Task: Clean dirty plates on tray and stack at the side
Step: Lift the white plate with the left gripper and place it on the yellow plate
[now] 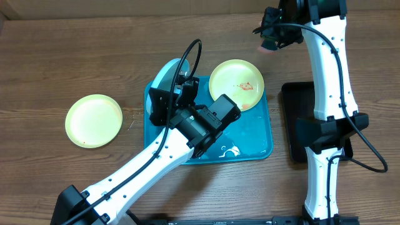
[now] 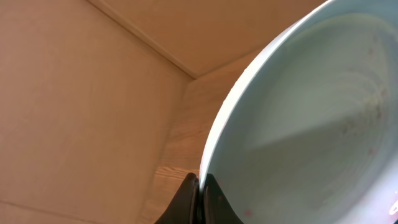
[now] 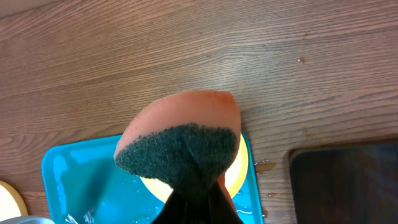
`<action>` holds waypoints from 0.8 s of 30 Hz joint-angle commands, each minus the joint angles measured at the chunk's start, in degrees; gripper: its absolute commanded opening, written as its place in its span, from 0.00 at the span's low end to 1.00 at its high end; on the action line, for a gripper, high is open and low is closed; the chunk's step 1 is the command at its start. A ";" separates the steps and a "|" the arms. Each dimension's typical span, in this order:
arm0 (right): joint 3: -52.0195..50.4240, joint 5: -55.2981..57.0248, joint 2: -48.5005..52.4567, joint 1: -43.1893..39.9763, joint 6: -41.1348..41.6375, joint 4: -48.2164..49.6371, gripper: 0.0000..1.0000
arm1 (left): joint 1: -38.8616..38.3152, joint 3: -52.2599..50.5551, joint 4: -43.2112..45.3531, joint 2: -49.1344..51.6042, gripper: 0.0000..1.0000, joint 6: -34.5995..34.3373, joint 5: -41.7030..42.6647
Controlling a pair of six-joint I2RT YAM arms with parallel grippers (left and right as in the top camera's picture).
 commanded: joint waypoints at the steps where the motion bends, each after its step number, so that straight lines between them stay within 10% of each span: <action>1: 1.07 -0.11 -1.57 0.00 -0.22 0.15 0.04 | -0.17 0.04 0.11 -1.46 0.04 -2.21 -3.10; 14: 1.07 -0.11 -1.57 0.00 -0.22 0.15 0.04 | -0.11 0.04 1.92 -1.42 0.04 -2.23 -1.36; 24: 1.05 -0.09 -1.57 0.00 -0.26 0.15 0.04 | 9.66 0.04 1.81 -1.44 0.04 -2.08 34.91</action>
